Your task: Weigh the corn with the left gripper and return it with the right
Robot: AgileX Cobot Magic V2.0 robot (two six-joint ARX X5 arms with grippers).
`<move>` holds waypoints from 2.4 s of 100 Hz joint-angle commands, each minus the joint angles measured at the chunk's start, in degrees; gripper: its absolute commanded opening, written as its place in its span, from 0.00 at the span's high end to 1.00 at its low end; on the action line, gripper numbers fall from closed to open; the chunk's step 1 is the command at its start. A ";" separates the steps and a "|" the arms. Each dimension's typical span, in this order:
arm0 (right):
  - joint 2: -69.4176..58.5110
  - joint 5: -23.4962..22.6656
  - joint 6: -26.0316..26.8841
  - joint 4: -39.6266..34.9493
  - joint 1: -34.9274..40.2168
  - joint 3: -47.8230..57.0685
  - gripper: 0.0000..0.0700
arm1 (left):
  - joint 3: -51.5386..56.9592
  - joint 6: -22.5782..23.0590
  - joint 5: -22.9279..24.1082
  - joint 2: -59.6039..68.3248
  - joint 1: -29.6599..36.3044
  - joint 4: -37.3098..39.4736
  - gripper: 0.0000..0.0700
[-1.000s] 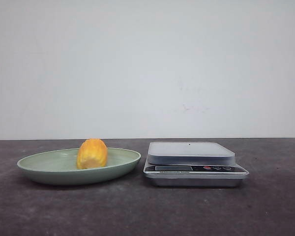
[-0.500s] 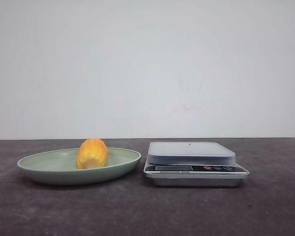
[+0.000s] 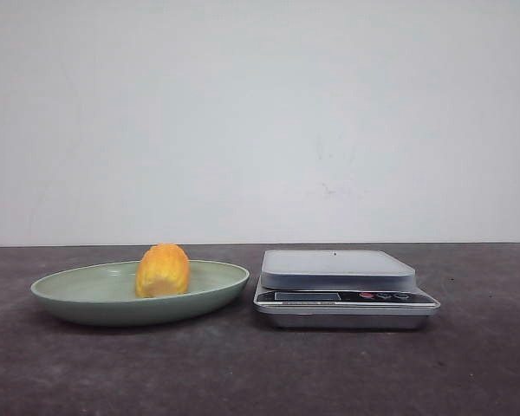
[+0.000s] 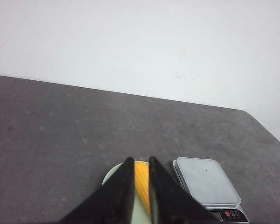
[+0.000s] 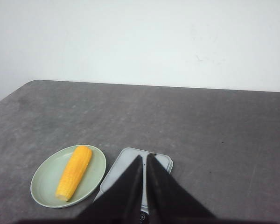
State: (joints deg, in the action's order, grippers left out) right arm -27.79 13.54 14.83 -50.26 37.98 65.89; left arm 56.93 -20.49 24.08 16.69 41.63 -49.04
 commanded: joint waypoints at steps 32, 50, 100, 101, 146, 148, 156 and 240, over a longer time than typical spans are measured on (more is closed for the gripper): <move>-0.15 0.04 0.09 0.96 0.52 0.44 0.99 | 0.66 0.70 0.04 0.00 0.28 0.66 0.98; -0.15 0.04 0.09 0.96 0.52 0.44 0.99 | 0.61 0.72 0.09 -0.09 0.13 0.66 0.98; -0.15 0.04 0.09 0.96 0.52 0.44 0.99 | -24.37 11.32 -12.79 -3.61 -29.42 23.69 0.98; -0.15 0.02 0.09 0.96 0.52 0.44 0.99 | -25.09 11.39 -12.87 -3.82 -29.81 24.28 0.98; -0.15 0.02 0.09 0.96 0.52 0.44 0.99 | -48.54 11.52 -15.39 -16.50 -37.29 35.08 0.98; -0.15 0.02 0.09 0.96 0.52 0.44 0.99 | -48.94 11.52 -15.39 -16.50 -37.46 35.15 0.98; -0.15 0.04 0.09 0.96 0.52 0.44 0.99 | -50.47 11.50 -15.39 -16.50 -38.10 35.58 0.98; -0.15 0.02 0.09 0.96 0.52 0.44 0.99 | -56.15 11.41 -18.12 -16.50 -39.91 38.56 0.98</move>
State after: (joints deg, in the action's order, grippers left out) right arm -27.79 13.54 14.83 -49.93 38.00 65.84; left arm 1.78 -9.78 6.04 0.23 1.74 -10.20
